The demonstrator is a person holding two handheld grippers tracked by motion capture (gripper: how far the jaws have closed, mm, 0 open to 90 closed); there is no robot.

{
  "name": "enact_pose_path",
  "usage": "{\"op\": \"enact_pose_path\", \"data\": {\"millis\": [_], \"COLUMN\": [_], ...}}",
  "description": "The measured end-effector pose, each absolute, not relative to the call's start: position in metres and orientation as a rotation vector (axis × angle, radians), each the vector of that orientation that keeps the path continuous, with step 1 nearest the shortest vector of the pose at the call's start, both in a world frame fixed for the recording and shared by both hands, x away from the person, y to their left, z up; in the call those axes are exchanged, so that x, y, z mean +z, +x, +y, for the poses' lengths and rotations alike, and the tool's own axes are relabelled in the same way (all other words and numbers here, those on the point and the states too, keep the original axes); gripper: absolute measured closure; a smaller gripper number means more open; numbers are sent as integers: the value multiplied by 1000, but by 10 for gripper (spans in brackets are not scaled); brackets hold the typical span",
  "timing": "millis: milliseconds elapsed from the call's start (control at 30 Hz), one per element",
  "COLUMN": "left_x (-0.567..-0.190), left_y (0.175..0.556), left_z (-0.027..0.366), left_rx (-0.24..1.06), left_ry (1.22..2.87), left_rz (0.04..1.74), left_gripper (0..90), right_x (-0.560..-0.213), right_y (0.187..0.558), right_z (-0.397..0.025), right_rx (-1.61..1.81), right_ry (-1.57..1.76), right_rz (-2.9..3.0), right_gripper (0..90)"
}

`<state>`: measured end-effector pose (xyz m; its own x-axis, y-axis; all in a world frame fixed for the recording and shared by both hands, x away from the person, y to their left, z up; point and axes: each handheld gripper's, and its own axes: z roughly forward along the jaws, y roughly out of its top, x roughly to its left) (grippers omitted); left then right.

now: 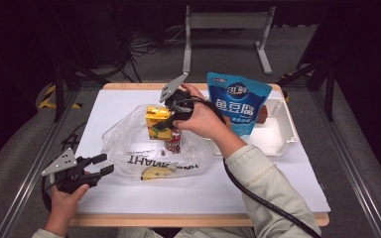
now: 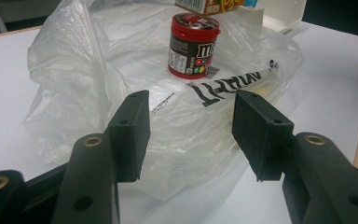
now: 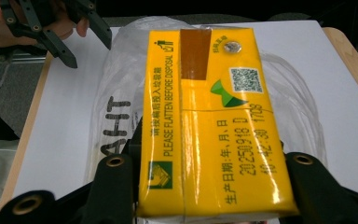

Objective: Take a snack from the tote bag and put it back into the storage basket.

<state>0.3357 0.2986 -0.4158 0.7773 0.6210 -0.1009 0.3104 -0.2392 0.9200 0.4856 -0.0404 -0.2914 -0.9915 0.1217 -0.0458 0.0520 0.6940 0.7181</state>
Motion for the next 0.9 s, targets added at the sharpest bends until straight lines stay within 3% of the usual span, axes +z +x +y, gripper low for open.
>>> {"op": "enact_pose_path", "data": {"millis": [900], "left_x": [-416], "left_y": [338], "left_z": [295], "left_rx": [340], "left_ry": [1849], "left_rz": [706], "left_gripper": [471], "right_x": [-264], "right_y": [477], "right_z": [-113], "right_rx": [1132], "right_ry": [236], "right_rz": [2754], "right_gripper": [555]}}
